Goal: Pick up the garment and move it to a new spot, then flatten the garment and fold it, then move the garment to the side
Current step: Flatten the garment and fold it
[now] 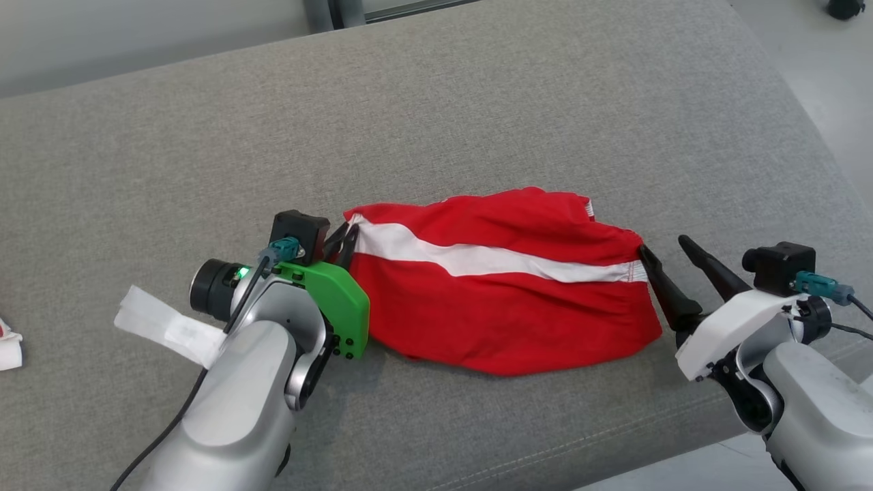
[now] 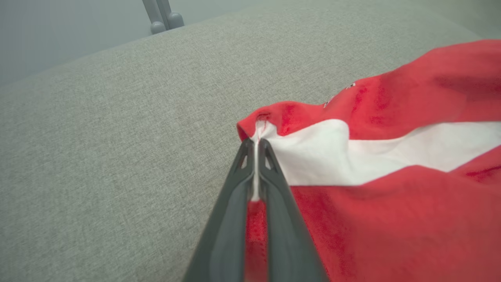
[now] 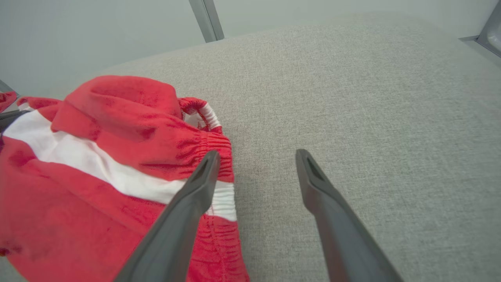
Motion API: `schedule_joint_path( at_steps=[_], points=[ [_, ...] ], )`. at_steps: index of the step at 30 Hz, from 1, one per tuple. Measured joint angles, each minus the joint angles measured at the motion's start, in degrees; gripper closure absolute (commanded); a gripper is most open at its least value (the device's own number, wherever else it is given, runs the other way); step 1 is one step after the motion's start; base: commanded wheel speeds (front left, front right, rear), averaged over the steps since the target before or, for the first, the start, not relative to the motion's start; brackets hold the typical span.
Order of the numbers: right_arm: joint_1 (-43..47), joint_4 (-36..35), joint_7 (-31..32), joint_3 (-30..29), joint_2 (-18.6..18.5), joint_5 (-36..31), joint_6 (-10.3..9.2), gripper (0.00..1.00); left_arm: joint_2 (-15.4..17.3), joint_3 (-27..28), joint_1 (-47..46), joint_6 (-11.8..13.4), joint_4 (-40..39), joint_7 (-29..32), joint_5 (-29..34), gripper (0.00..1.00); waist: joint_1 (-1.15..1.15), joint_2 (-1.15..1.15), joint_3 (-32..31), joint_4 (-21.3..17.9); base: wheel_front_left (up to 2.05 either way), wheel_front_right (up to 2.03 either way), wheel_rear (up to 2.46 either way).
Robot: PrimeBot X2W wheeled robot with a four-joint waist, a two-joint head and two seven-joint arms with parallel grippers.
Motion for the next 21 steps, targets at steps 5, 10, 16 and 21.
schedule_joint_path(
  at_steps=[5, 10, 16, 21],
  points=[
    [0.0, -0.2, 0.3, 3.3, -0.4, 0.1, 0.0, 0.0, 0.0, 0.7, 0.1, 1.0, -3.2, -4.3, 0.1, 1.0, 0.0, 0.0, -0.2, 1.8, 0.0, 0.0, 0.0],
    [0.3, -0.2, 1.7, 5.4, -1.9, 1.7, 0.0, 0.0, 0.0, 0.1, 2.0, 1.0, -4.9, -6.7, -0.7, 1.0, 0.0, 0.0, -0.5, 4.1, 0.0, 0.0, 0.0],
    [0.4, -1.1, 3.8, 8.7, -2.0, 4.2, 0.0, 0.04, 0.0, -1.2, 4.6, 1.0, -6.0, -7.5, -1.6, 1.0, 0.0, 0.0, -1.3, 4.9, 0.0, 0.0, 0.0],
    [0.4, -1.5, 3.9, 9.5, -2.7, 5.1, 0.0, 0.65, 0.0, -1.7, 5.4, 1.1, -6.6, -7.6, -1.6, 1.0, 0.0, 0.0, -1.6, 4.8, 0.0, 0.0, 0.0]
  ],
)
